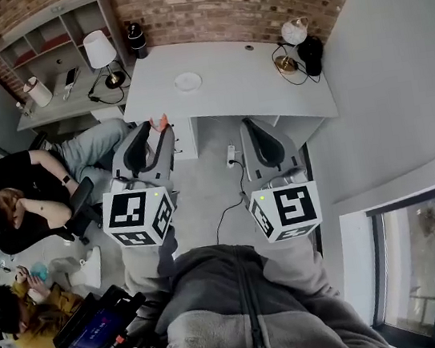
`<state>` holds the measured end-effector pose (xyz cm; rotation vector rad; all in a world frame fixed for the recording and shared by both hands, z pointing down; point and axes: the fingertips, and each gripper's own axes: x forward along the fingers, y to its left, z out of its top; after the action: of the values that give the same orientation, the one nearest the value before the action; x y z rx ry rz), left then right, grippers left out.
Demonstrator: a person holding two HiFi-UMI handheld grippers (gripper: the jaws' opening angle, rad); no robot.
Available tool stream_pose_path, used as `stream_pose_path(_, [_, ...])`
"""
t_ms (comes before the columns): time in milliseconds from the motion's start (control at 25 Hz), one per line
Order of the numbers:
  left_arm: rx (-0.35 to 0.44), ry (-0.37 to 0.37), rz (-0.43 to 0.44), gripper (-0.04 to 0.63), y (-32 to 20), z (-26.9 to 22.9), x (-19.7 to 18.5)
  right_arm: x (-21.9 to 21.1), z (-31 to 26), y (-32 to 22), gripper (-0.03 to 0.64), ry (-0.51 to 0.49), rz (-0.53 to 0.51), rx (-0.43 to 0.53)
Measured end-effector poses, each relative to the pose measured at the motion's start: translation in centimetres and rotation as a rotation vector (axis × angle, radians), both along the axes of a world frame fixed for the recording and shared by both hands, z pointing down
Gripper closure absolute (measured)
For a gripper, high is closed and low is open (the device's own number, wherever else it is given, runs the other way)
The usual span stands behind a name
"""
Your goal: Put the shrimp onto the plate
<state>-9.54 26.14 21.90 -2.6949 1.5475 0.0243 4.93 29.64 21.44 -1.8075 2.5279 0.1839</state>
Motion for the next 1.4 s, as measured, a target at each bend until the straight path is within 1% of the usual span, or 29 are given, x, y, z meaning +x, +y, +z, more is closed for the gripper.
stream_pose_path(200, [-0.014,0.008,-0.012,0.442,-0.1,0.5,0.0,0.8,1.1,-0.2,0.617,0.004,0.000,-0.035])
stream_pose_path(440, [-0.032,0.001,-0.016,0.442,-0.1,1.7,1.3,2.0,2.8,-0.1,0.617,0.010,-0.024,-0.067])
stream_pose_path(560, [-0.037,0.002,-0.012,0.442,0.0,2.1,1.6,2.6,3.6,-0.3,0.617,0.006,-0.019,-0.083])
stream_pose_path(760, [-0.052,-0.002,-0.035,0.442,-0.1,2.8,0.9,2.1,4.3,-0.6,0.617,0.003,-0.045,-0.095])
stream_pose_path(960, [-0.064,-0.017,-0.028,0.442,-0.6,3.5,0.6,1.5,5.6,-1.3,0.617,-0.015,-0.057,-0.127])
stream_pose_path(1080, [-0.073,-0.017,-0.020,0.442,-2.2,4.3,0.0,0.8,6.5,-2.7,0.617,-0.006,-0.055,-0.140])
stream_pose_path(1240, [-0.073,-0.011,0.000,0.442,-6.7,5.0,-0.3,0.4,7.5,-7.0,0.617,0.006,-0.035,-0.155])
stream_pose_path(1400, [-0.064,-0.001,0.007,0.442,-7.6,4.6,-0.1,0.4,6.5,-7.6,0.617,0.021,-0.029,-0.132])
